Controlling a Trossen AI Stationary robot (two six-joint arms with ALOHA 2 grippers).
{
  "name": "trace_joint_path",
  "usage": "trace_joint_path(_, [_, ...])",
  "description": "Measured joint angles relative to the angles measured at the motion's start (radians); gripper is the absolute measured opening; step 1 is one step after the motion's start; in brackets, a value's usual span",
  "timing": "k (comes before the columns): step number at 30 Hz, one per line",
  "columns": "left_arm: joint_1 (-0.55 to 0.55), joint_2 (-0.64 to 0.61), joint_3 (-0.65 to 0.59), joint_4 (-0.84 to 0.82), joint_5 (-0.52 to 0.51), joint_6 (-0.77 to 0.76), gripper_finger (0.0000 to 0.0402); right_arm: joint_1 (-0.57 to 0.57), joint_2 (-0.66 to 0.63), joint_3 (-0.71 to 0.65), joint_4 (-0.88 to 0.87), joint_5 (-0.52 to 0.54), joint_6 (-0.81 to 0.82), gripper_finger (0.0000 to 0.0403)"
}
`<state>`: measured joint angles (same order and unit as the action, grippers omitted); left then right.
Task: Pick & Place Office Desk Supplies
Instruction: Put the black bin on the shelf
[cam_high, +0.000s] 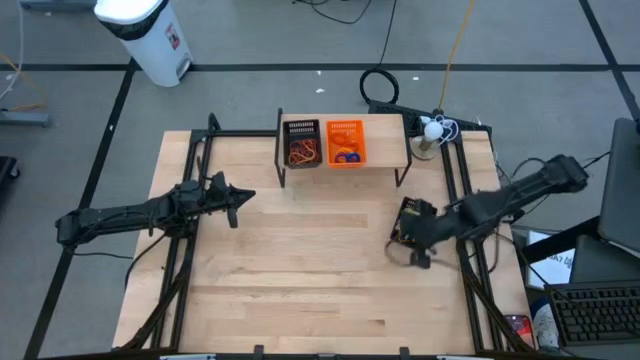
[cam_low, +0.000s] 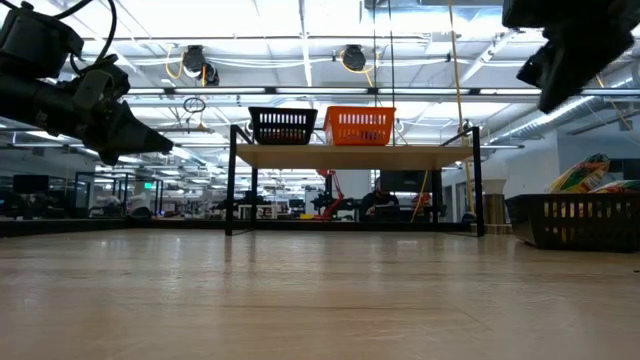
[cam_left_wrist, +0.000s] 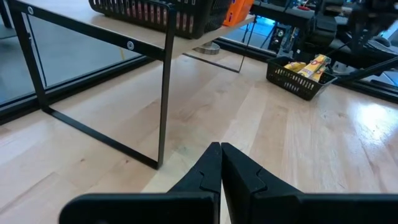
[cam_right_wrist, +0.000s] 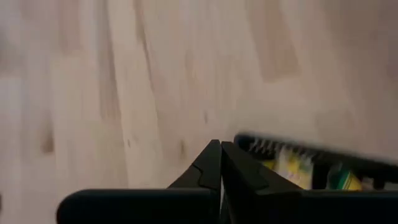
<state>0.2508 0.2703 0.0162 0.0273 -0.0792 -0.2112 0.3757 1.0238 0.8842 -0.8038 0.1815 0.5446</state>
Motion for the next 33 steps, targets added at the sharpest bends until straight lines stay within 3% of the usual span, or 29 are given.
trace_joint_path(6, [0.0, 0.0, 0.0, -0.001, 0.0, 0.007, 0.0005, 0.08, 0.227, 0.098, -0.107, -0.003, 0.079, 0.0072])
trace_joint_path(11, [0.0, 0.0, 0.0, -0.001, 0.0, 0.007, 0.0005, 0.094, 0.302, 0.12, -0.193, -0.003, 0.2, 0.015])
trace_joint_path(15, [0.0, 0.0, 0.0, -0.001, 0.0, 0.008, 0.0005, 0.093, 0.342, 0.12, -0.247, 0.0, 0.275, 0.0186])
trace_joint_path(26, [0.0, 0.0, 0.0, 0.008, 0.0, -0.007, 0.0005, 0.097, 0.447, 0.115, -0.277, 0.0, 0.273, 0.0185])
trace_joint_path(33, [0.0, 0.0, -0.002, 0.026, 0.008, -0.008, 0.0005, 0.095, 0.447, 0.034, -0.246, 0.0, 0.307, 0.0175])
